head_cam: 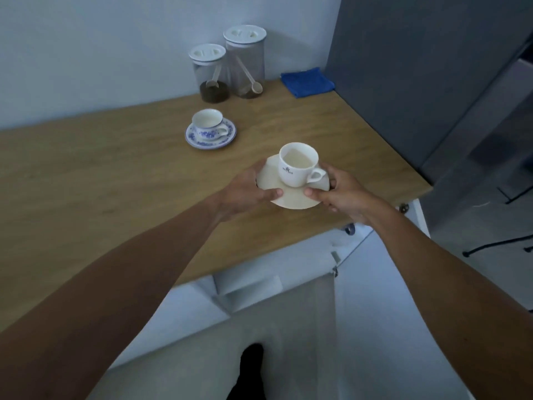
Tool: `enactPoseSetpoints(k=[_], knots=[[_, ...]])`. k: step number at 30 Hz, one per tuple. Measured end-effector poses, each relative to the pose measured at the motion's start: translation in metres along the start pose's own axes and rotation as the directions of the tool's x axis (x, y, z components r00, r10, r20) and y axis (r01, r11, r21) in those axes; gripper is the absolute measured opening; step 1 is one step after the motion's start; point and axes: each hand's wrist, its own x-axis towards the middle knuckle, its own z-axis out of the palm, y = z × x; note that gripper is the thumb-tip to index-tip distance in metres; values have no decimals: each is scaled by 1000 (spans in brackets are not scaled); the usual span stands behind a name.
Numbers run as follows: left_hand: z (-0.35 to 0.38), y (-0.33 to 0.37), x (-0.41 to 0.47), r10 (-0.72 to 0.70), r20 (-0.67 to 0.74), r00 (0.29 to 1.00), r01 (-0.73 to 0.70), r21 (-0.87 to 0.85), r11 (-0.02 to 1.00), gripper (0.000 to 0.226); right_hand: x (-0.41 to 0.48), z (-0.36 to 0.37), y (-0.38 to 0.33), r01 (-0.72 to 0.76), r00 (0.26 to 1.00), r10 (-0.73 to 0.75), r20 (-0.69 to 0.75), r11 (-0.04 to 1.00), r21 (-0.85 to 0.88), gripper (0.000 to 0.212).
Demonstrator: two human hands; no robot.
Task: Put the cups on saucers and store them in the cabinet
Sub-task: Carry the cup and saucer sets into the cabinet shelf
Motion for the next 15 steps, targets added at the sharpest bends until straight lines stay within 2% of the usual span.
enactPoseSetpoints(k=[4, 10, 15], knots=[[39, 2, -65, -8, -15, 1000, 6, -85, 996, 70, -69, 10, 11, 6, 1000, -6, 24, 1000, -3, 54], [91, -13, -135, -30, -5, 1000, 29, -200, 979, 70, -149, 20, 41, -39, 999, 38, 7, 998, 57, 76], [122, -35, -158, -48, 48, 998, 56, -192, 980, 65, -191, 25, 73, -96, 994, 99, -44, 993, 66, 84]])
